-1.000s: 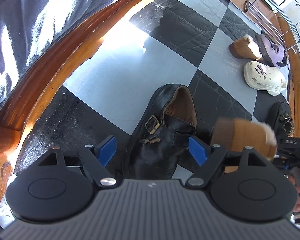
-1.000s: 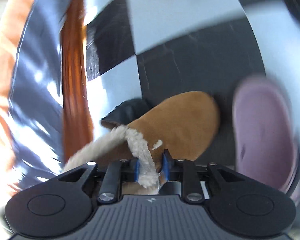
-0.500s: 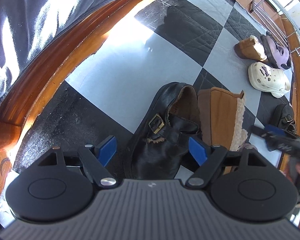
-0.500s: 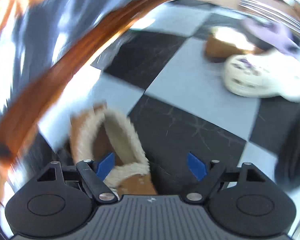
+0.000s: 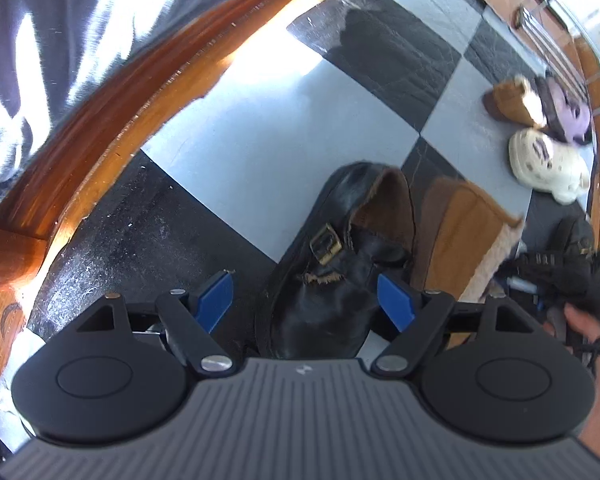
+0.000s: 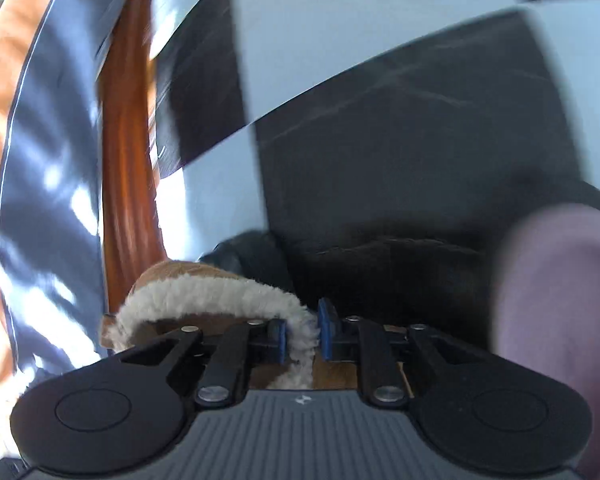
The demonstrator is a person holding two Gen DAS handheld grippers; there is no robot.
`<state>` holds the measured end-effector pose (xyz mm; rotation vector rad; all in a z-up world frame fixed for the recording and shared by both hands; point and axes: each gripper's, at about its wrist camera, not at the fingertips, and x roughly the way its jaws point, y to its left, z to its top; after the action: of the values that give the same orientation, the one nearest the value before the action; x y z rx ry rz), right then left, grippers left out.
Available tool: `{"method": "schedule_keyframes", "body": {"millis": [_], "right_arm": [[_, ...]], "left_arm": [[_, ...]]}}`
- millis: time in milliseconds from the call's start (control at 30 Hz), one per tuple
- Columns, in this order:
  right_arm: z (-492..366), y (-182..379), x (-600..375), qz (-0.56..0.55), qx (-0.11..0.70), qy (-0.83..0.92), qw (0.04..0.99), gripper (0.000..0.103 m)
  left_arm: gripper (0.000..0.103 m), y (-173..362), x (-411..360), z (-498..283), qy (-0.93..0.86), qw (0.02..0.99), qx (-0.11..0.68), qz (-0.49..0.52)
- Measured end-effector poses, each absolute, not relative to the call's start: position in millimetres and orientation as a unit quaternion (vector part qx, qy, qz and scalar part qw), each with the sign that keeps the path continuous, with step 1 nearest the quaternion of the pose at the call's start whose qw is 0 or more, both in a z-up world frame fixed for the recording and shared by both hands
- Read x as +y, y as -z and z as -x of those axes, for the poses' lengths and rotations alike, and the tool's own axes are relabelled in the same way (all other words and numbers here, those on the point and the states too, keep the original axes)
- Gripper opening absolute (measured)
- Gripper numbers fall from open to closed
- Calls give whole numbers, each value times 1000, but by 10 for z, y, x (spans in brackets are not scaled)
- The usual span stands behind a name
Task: Organize scattered shoes
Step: 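Lift and turn the brown slipper with the right tool, set it beside the black shoe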
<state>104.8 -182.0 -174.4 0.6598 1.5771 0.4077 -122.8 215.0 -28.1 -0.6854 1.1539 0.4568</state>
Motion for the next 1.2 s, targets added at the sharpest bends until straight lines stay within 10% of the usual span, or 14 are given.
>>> {"method": "schedule_keyframes", "body": {"millis": [367, 1200], "right_arm": [[-795, 1911, -1511, -200, 702, -189, 657, 51], [-241, 2151, -380, -205, 698, -220, 650, 55]], "left_arm": [[81, -337, 2411, 1556, -258, 796, 450, 313], [81, -151, 2449, 1718, -272, 780, 473, 306]]}}
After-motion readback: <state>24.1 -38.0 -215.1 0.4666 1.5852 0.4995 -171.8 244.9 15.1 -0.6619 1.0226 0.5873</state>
